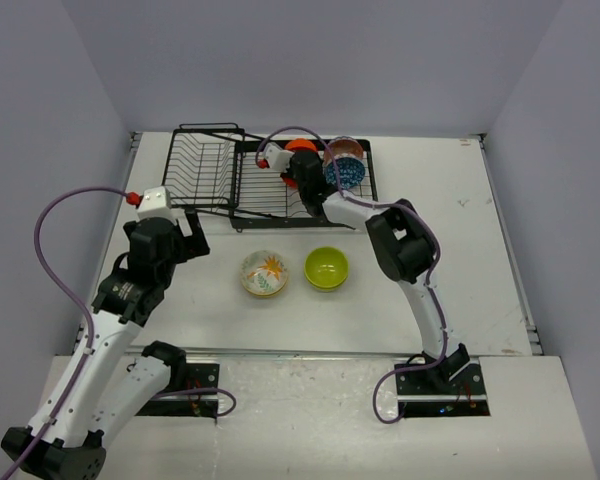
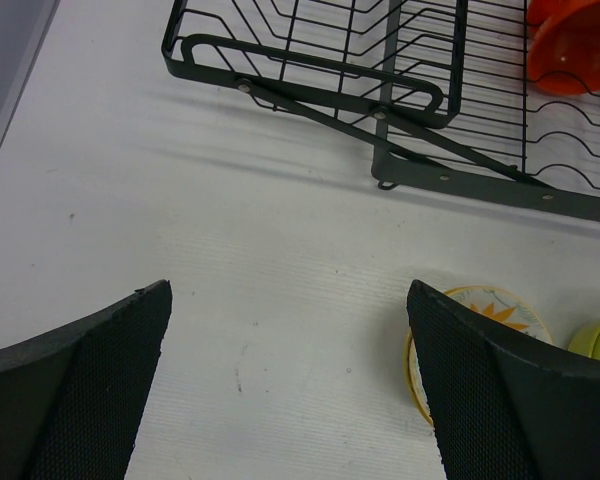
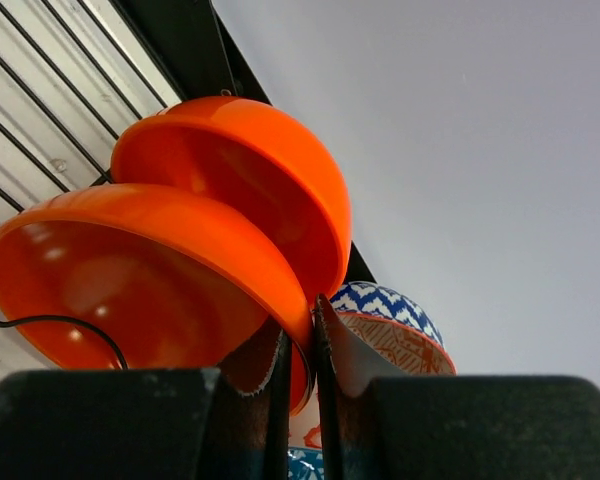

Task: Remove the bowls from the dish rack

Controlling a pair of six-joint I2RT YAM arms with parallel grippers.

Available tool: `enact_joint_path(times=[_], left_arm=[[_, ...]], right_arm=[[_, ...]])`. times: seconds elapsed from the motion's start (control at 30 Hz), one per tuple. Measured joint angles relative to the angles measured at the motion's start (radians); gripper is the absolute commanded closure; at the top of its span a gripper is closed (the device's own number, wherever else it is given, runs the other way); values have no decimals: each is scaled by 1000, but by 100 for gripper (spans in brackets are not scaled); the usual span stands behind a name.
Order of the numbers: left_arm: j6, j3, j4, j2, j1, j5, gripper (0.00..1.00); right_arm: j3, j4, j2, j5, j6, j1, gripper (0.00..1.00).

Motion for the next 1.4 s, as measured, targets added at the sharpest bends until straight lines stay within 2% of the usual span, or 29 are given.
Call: enact_joint_path(times=[0.73,0.9,1.13,1.4], left_arm=[[0,0,8,-19,1,0,0],[0,0,8,-19,7,0,0],[1,0,9,-19,7,0,0],[0,0,14,-19,13,-1,0]], right_arm=[[-77,272,1,101,-96,35,100],[-125,276,-15,99,-97,40,100],[-235,176,-124,65,-31,36,100],[-271,65,-241,38,79,38,100]])
